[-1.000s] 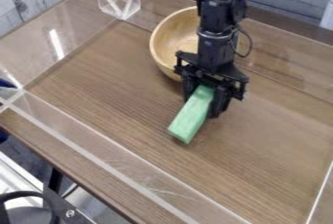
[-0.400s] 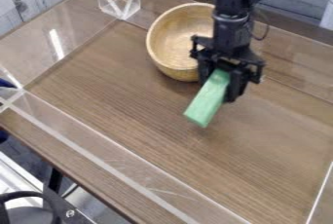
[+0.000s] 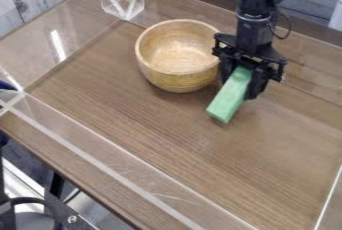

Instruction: Remove the green block from inside the brown bowl and put it on the table

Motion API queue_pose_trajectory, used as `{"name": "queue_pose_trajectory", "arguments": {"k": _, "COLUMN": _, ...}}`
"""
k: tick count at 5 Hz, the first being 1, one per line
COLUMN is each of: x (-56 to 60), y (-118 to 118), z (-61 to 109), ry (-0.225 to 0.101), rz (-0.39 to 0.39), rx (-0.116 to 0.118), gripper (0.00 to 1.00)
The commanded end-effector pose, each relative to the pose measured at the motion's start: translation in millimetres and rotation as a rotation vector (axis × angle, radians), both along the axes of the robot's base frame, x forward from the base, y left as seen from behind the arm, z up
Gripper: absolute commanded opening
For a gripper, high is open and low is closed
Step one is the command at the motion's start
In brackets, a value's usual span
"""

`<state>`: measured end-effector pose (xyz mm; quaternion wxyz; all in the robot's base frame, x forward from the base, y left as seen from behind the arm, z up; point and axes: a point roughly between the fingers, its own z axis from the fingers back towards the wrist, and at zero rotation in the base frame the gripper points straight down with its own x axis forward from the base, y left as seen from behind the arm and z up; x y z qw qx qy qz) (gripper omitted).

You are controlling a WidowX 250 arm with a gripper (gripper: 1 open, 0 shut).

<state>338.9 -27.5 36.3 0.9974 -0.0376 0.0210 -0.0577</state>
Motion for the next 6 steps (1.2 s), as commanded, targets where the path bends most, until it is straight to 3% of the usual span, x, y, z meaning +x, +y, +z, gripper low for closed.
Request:
{"name": "queue_pose_trajectory", "arguments": {"k": 1, "x": 16.6, "y": -2.1, "z": 12.5, "ry": -0.061, "rz": -0.018, "rx": 0.000, "gripper": 0.00}}
{"name": "queue_pose_trajectory", "arguments": {"k": 6, "x": 18.4, "y": -5.7, "z": 13.8, "ry": -0.071, "rz": -0.045, "rx": -0.013, "gripper": 0.00}}
